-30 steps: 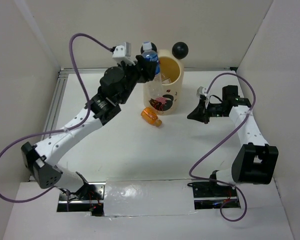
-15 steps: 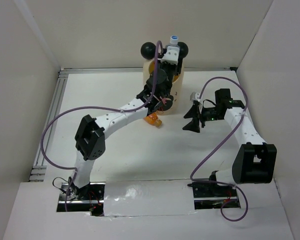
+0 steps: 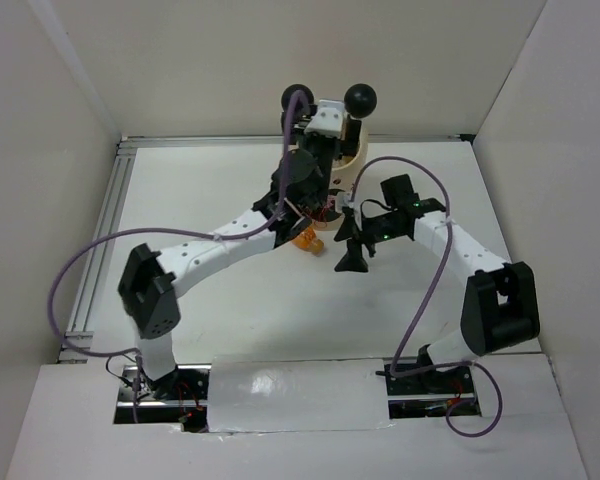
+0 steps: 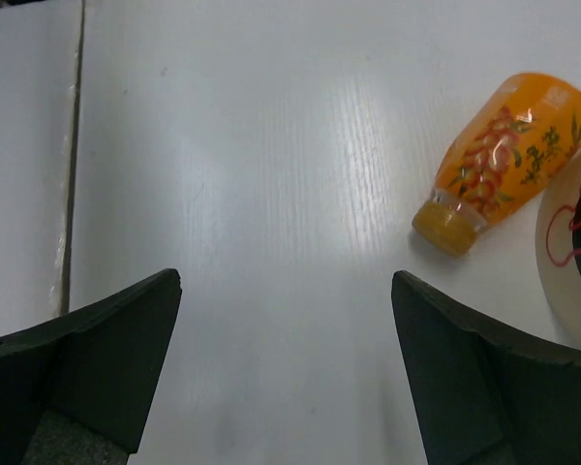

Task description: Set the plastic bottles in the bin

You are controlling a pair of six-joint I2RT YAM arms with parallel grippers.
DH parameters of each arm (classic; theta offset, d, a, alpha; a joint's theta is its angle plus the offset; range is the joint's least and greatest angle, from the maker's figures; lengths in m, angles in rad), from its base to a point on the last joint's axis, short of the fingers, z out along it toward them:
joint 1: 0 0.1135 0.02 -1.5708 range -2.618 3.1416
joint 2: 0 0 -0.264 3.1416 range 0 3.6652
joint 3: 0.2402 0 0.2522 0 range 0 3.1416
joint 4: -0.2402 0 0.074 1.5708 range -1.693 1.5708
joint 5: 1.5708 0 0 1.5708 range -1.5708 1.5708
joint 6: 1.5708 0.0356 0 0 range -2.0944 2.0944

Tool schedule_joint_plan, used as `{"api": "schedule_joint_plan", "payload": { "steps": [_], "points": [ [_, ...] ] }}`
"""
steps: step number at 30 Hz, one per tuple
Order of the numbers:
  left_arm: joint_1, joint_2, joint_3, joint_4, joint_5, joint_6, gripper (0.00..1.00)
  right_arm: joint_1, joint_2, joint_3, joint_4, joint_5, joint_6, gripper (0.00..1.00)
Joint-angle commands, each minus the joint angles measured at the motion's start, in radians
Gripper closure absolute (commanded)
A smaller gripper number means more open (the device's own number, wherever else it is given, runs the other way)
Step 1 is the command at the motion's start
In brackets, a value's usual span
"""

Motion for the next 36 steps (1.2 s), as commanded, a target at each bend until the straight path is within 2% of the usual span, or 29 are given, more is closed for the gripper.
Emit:
{"api": "schedule_joint_plan", "payload": {
  "steps": [1, 3, 4, 5, 6, 7, 8, 10, 11, 13, 15, 16, 19, 30, 34, 35, 36],
  "points": [
    [-0.023, -0.243, -0.103, 0.102, -0.129, 0.006, 0.0, 0.104, -0.036, -0.049, 0.346, 0.177, 0.239, 0.05],
    [-0.023, -0.448, -0.309, 0.073, -0.171, -0.048, 0.0, 0.179, -0.066, -0.143, 0.488, 0.327, 0.375, 0.06],
    [-0.023, -0.517, -0.378, 0.013, -0.187, -0.071, 0.0, 0.204, -0.066, -0.168, 0.607, 0.386, 0.426, 0.06],
    [-0.023, -0.585, -0.504, -0.034, -0.223, -0.135, 0.0, 0.245, -0.066, -0.198, 0.657, 0.447, 0.508, 0.06],
    [-0.01, -0.713, -0.56, -0.099, -0.242, -0.182, 0.0, 0.261, -0.066, -0.208, 0.697, 0.531, 0.536, 0.06],
    [-0.01, -0.774, -0.608, -0.253, -0.26, -0.239, 0.0, 0.276, -0.056, -0.208, 0.749, 0.563, 0.555, 0.06],
    [0.001, -0.829, -0.653, -0.342, -0.301, -0.364, 0.0, 0.295, -0.042, -0.22, 0.775, 0.596, 0.575, 0.06],
    [0.001, -0.973, -0.751, -0.531, -0.328, -0.513, 0.0, 0.347, -0.03, -0.229, 0.825, 0.716, 0.575, 0.06],
    [0.001, -1.015, -0.772, -0.729, -0.345, -0.681, 0.0, 0.359, -0.011, -0.229, 0.869, 0.763, 0.595, 0.08],
    [0.001, -1.085, -0.829, -0.896, -0.354, -0.831, 0.0, 0.382, 0.015, -0.219, 0.9, 0.909, 0.622, 0.11],
    [0.001, -1.17, -0.874, -1.06, -0.354, -0.996, 0.0, 0.391, 0.061, -0.185, 0.911, 0.977, 0.645, 0.12],
    [-0.008, -1.209, -0.897, -1.096, -0.354, -1.067, 0.0, 0.391, 0.099, -0.148, 0.873, 0.986, 0.656, 0.12],
    [-0.017, -1.234, -0.915, -1.138, -0.354, -1.112, 0.0, 0.391, 0.153, -0.107, 0.828, 0.986, 0.679, 0.14],
    [-0.06, -1.158, -0.906, -1.158, -0.331, -1.175, 0.0, 0.41, 0.303, -0.067, 0.805, 1.051, 0.713, 0.22],
    [-0.083, -1.158, -0.906, -1.205, -0.342, -1.217, 0.0, 0.41, 0.303, -0.076, 0.793, 1.003, 0.679, 0.4],
    [-0.083, -1.158, -0.906, -1.216, -0.342, -1.237, 0.0, 0.41, 0.303, -0.076, 0.776, 0.988, 0.667, 0.52],
    [-0.083, -1.158, -0.906, -1.228, -0.342, -1.237, 0.0, 0.41, 0.303, -0.076, 0.765, 0.95, 0.656, 0.6]
  ]
}}
